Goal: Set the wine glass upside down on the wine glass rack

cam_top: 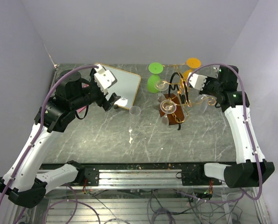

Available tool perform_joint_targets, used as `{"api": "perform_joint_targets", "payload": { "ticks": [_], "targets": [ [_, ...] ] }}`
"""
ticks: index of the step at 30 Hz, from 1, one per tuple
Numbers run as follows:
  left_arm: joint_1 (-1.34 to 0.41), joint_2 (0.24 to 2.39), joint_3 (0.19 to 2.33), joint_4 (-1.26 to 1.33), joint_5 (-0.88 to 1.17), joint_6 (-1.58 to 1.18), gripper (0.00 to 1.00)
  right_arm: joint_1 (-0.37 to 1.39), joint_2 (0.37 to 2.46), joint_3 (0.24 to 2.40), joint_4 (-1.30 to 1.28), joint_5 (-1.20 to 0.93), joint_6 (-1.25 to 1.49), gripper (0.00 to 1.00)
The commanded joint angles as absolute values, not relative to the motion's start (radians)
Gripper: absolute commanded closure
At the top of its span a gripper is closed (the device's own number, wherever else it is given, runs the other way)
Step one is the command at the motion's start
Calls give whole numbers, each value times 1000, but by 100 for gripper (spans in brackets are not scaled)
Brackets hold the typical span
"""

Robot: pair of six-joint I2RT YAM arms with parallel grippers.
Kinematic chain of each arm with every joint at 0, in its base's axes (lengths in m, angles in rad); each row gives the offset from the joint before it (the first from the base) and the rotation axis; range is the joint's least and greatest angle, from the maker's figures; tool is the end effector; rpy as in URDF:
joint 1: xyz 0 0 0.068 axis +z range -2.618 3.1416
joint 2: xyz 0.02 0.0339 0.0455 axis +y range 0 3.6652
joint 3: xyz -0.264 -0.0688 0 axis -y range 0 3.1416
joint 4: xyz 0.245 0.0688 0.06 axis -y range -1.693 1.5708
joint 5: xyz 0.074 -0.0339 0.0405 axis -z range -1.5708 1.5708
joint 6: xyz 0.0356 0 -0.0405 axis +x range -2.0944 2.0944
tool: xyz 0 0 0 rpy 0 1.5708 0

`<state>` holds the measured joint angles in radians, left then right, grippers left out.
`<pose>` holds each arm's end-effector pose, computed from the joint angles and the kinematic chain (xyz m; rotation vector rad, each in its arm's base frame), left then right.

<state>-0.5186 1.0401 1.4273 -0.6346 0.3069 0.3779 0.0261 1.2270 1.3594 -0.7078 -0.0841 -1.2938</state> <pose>0.1642 -0.1061 0.4628 0.9807 1.5363 -0.3782 0.2576 0.0097 0.3943 -1.3977 1.7185 -0.6375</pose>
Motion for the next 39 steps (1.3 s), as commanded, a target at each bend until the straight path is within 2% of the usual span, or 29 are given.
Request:
{"api": "perform_joint_targets", "payload": {
  "ticks": [1,20,39],
  "targets": [
    [-509,1042,1422,-635,342,385,7,61,1240,1388,-712,-118,-1384,100],
    [-495,1047,1431,-643,362,394,8,160,1310,1434,-666,-99,-1413,100],
    [-492,1050,1424,-643,369,401,8,179,1337,1392,-503,70,-1383,100]
  ]
}}
